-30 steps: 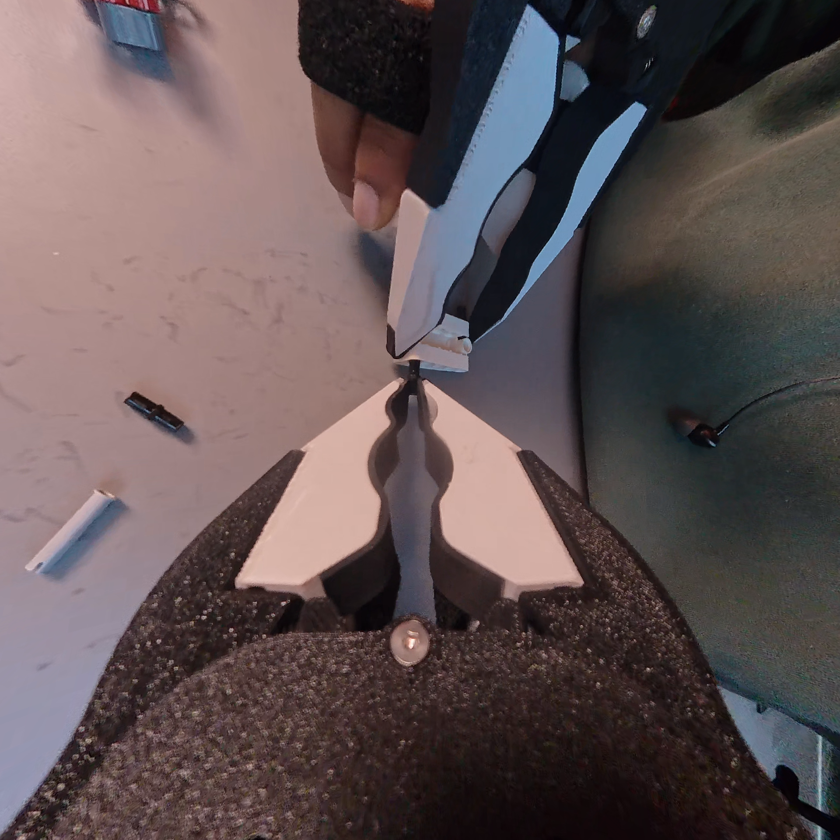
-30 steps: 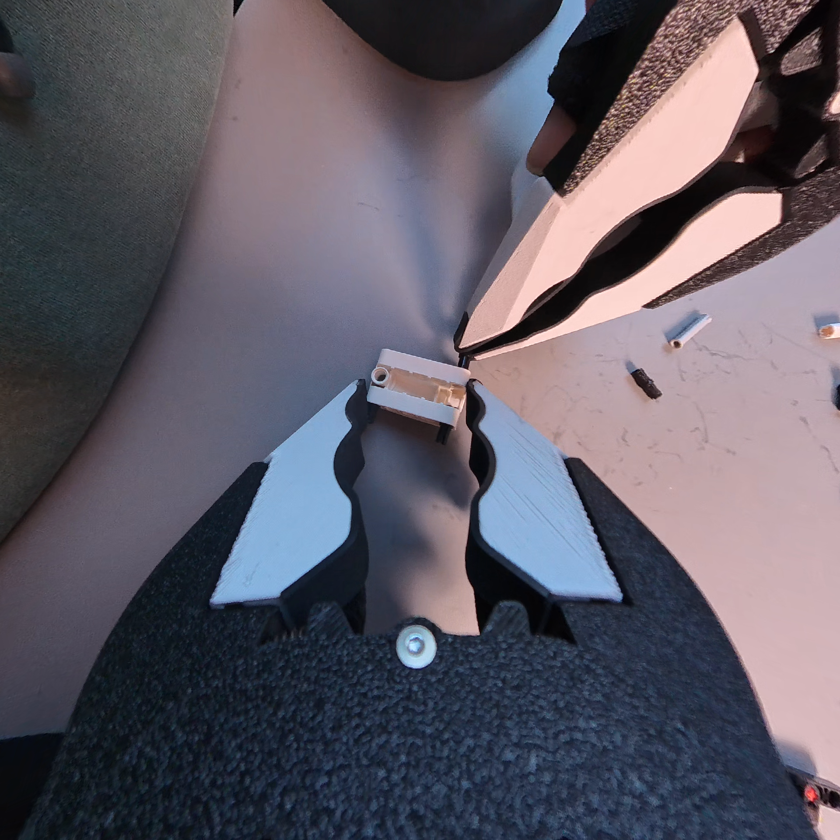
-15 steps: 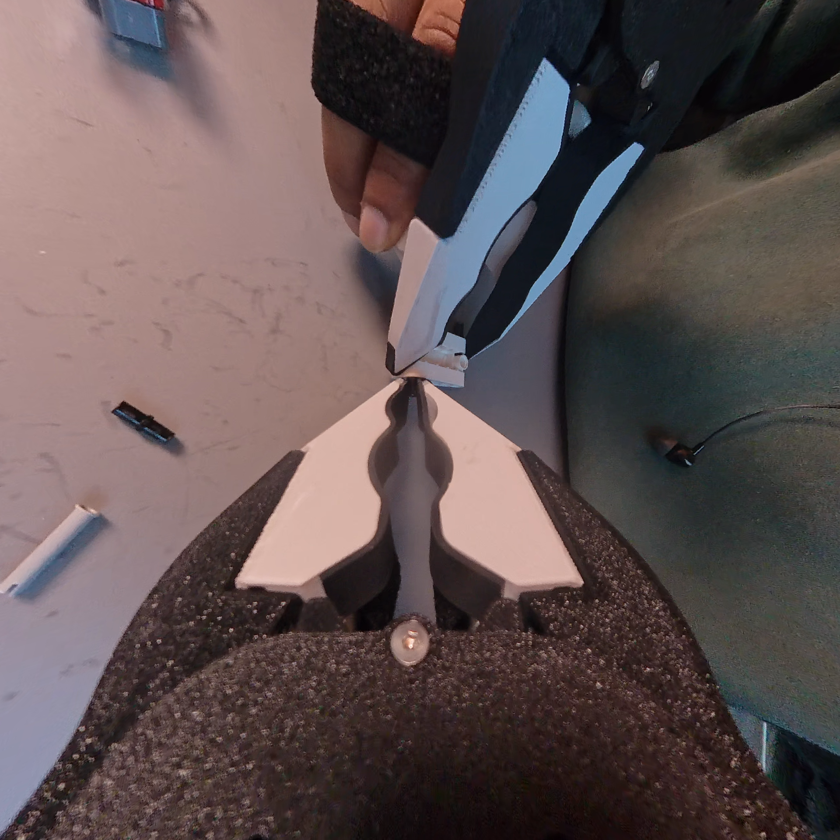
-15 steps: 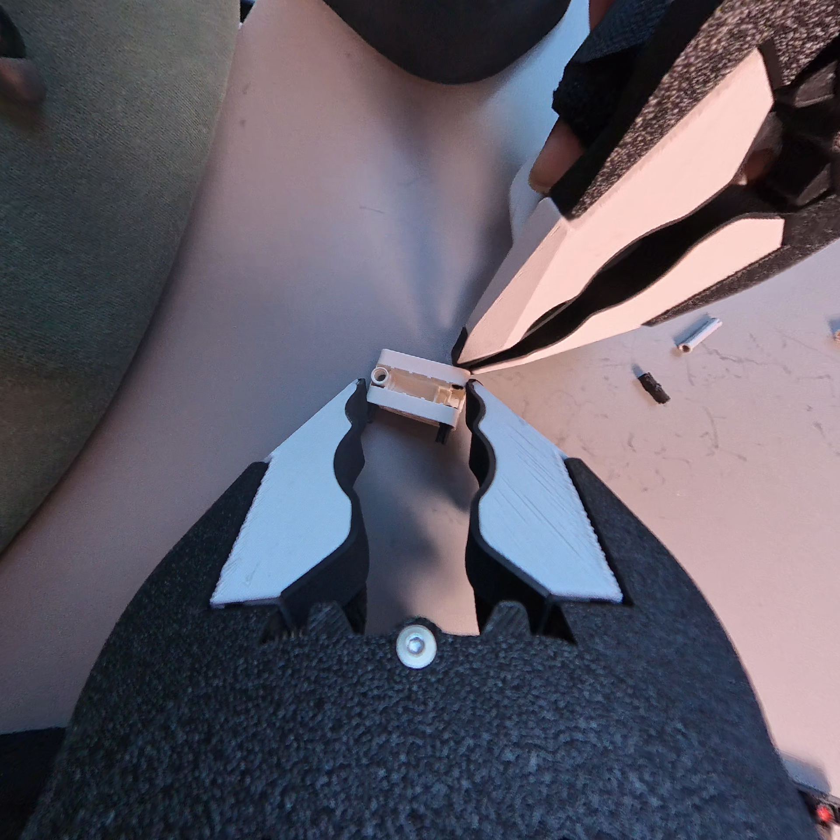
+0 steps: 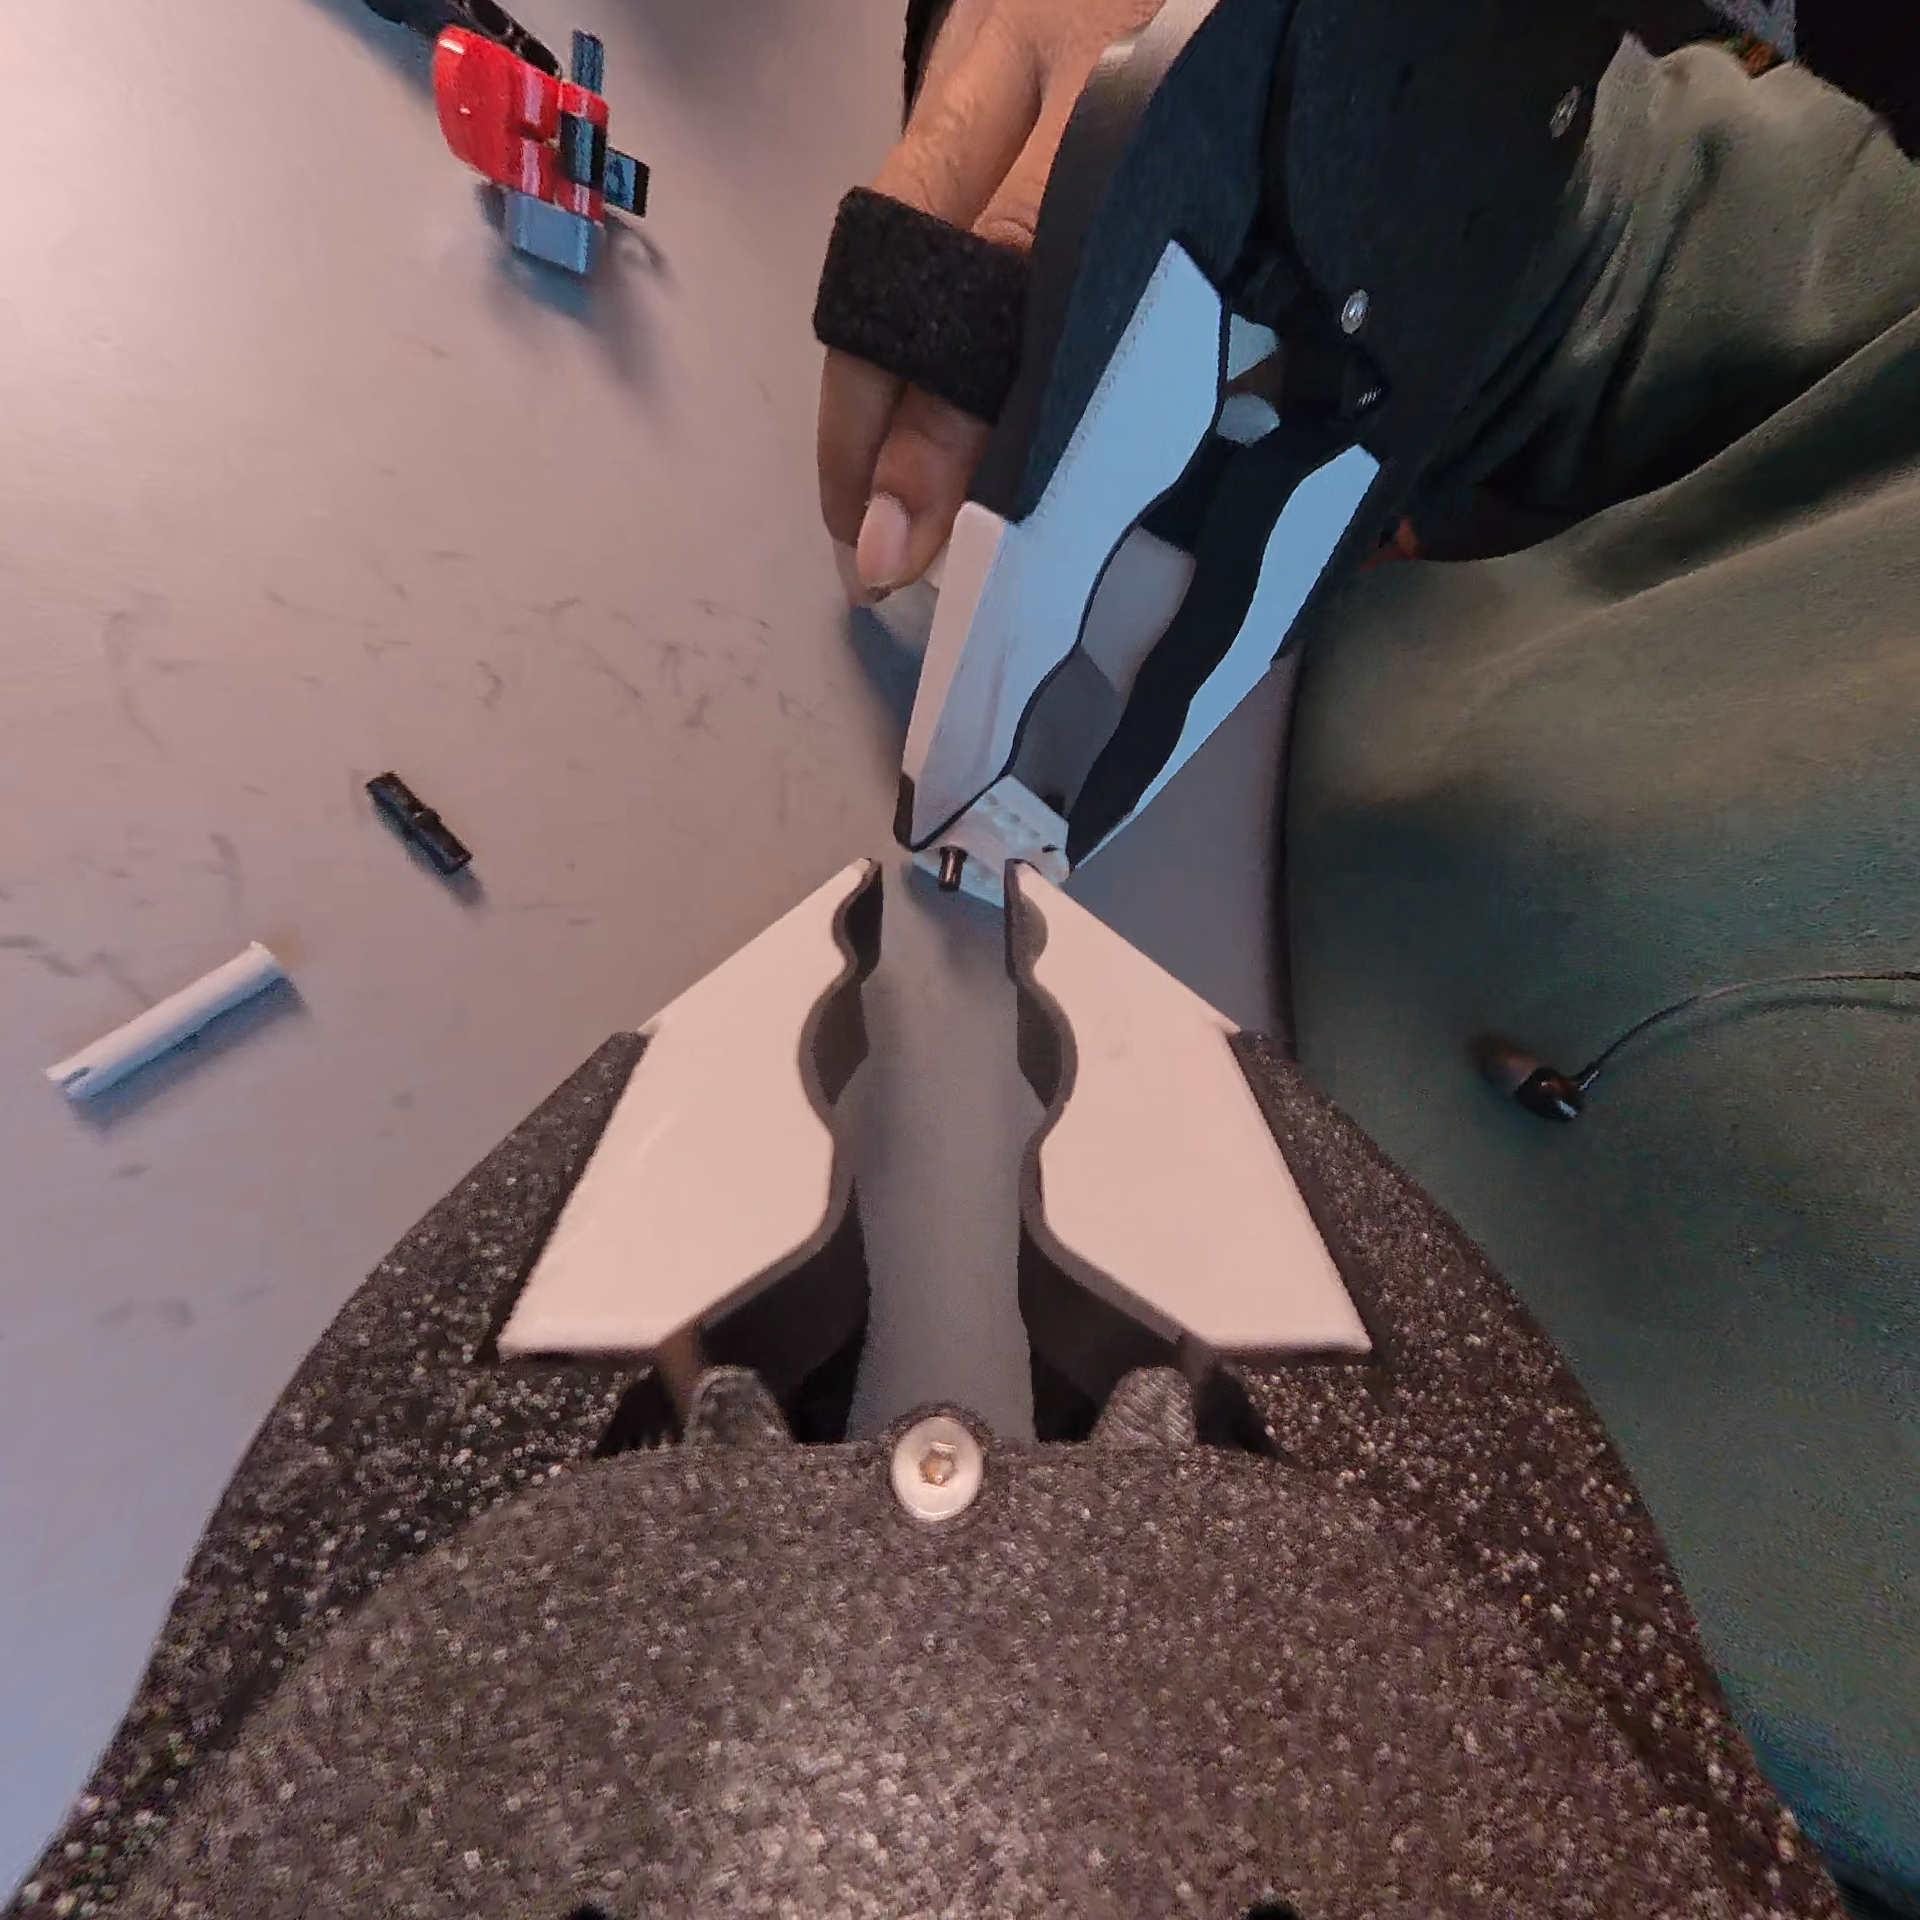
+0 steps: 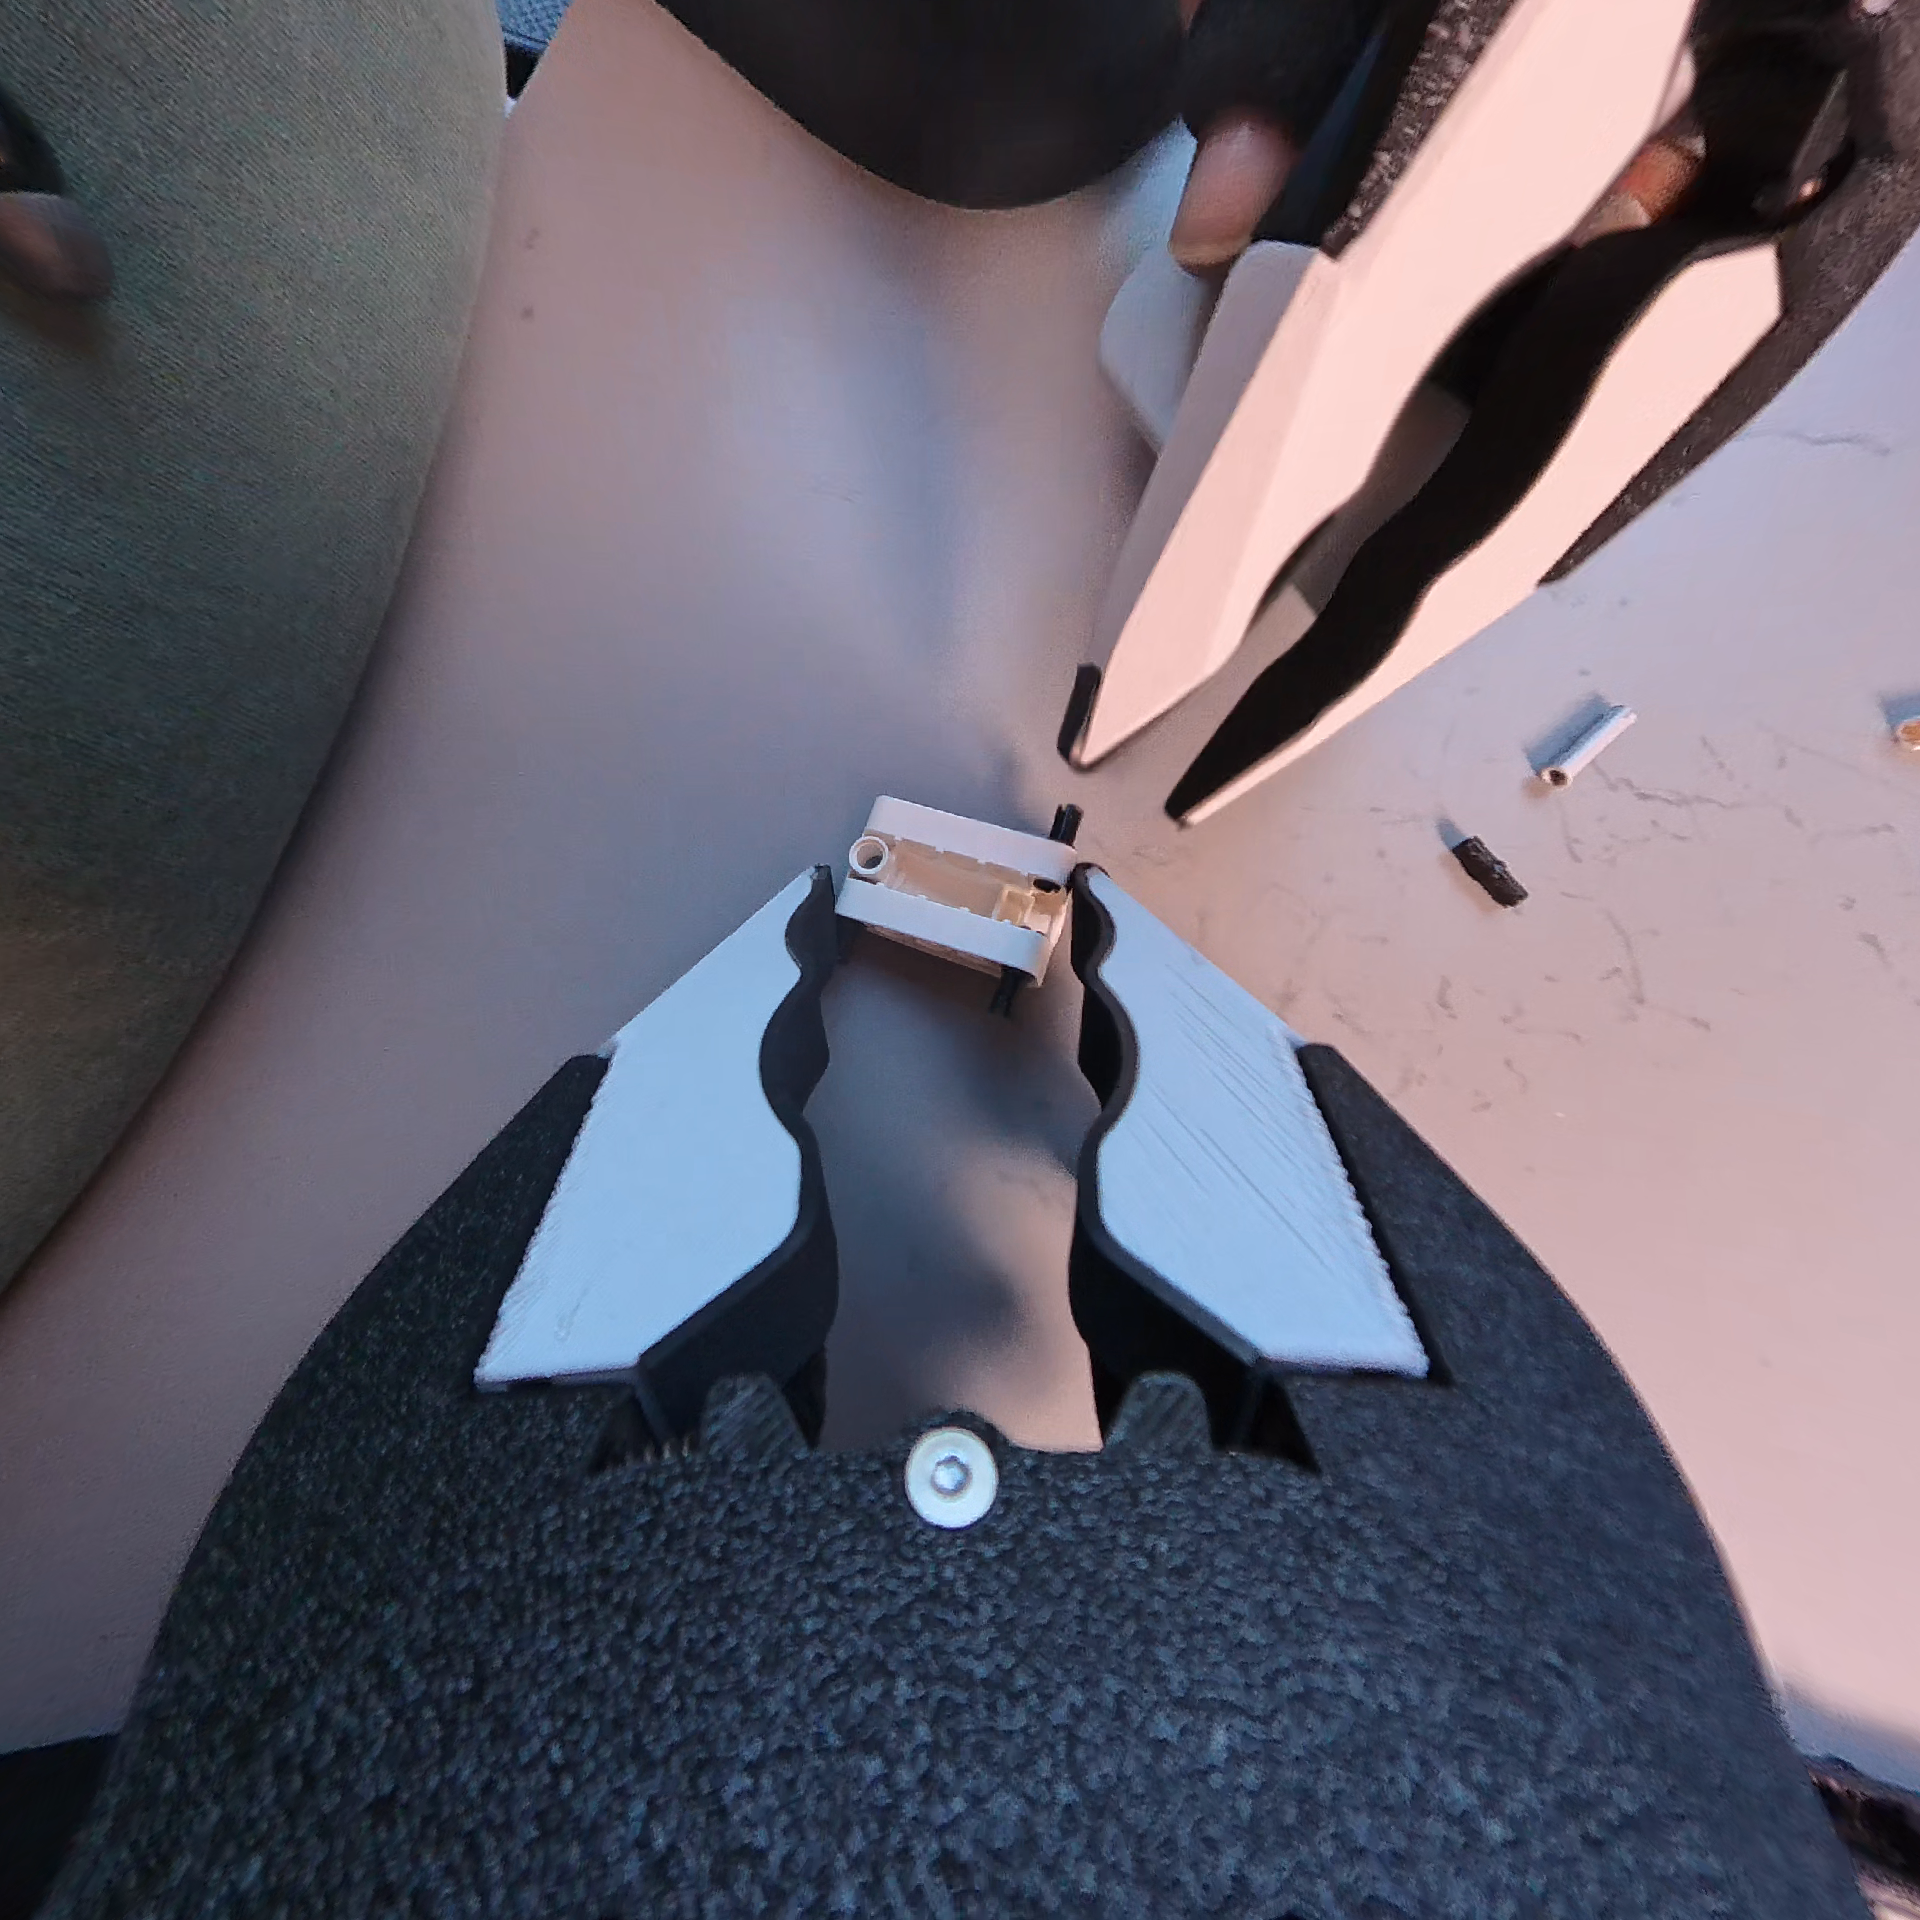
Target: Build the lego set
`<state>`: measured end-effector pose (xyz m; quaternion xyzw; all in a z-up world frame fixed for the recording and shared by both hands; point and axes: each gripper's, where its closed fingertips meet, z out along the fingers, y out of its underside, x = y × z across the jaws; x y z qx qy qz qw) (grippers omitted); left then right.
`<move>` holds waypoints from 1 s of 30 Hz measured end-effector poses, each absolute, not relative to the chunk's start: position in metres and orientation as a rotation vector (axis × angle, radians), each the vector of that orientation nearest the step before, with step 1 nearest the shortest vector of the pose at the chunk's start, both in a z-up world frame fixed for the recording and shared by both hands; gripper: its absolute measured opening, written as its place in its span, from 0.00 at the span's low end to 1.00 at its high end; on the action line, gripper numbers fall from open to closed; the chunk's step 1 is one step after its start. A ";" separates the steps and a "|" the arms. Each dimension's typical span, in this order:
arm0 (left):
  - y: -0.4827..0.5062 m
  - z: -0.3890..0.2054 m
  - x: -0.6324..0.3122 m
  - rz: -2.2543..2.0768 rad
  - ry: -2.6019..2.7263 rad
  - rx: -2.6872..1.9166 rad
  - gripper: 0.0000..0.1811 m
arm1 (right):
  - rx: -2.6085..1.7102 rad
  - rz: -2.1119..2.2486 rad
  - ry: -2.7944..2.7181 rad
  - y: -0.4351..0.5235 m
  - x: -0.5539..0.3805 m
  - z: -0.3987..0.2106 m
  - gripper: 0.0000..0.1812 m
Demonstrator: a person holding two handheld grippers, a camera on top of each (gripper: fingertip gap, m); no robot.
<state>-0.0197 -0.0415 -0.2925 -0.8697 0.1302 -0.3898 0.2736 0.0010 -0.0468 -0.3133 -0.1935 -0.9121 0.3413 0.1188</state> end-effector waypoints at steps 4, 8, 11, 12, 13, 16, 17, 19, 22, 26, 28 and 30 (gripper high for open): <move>-0.046 -0.303 -0.025 -0.906 0.418 -2.354 0.16 | -0.595 0.973 -2.652 -0.040 -0.001 -0.313 0.29; -0.036 -0.302 -0.039 -0.645 0.472 -2.302 0.17 | -0.666 0.918 -2.636 -0.028 -0.001 -0.311 0.32; -0.028 -0.299 -0.064 -0.461 0.427 -2.264 0.17 | -0.674 0.949 -2.618 -0.033 0.003 -0.309 0.32; -0.025 -0.298 -0.071 -0.438 0.381 -2.255 0.17 | -0.674 0.953 -2.615 -0.035 0.004 -0.310 0.32; -0.023 -0.298 -0.078 -0.425 0.331 -2.251 0.18 | -0.671 0.948 -2.614 -0.037 0.003 -0.312 0.32; -0.015 -0.303 -0.089 -0.386 0.231 -2.283 0.20 | -0.684 0.973 -2.614 -0.039 0.002 -0.313 0.28; -0.012 -0.306 -0.092 -0.341 0.224 -2.292 0.20 | -0.690 0.979 -2.623 -0.040 0.002 -0.314 0.26; -0.006 -0.308 -0.091 -0.298 0.233 -2.296 0.17 | -0.707 0.997 -2.631 -0.040 0.004 -0.315 0.23; 0.001 -0.315 -0.092 -0.230 0.245 -2.321 0.12 | -0.722 0.984 -2.628 -0.036 0.005 -0.315 0.23; 0.002 -0.316 -0.096 -0.199 0.249 -2.332 0.07 | -0.753 0.962 -2.609 -0.026 0.004 -0.315 0.23; 0.001 -0.317 -0.096 -0.188 0.256 -2.329 0.08 | -0.772 0.956 -2.593 -0.020 0.002 -0.314 0.23; 0.001 -0.317 -0.096 -0.165 0.273 -2.328 0.07 | -0.791 0.970 -2.581 -0.016 0.002 -0.315 0.23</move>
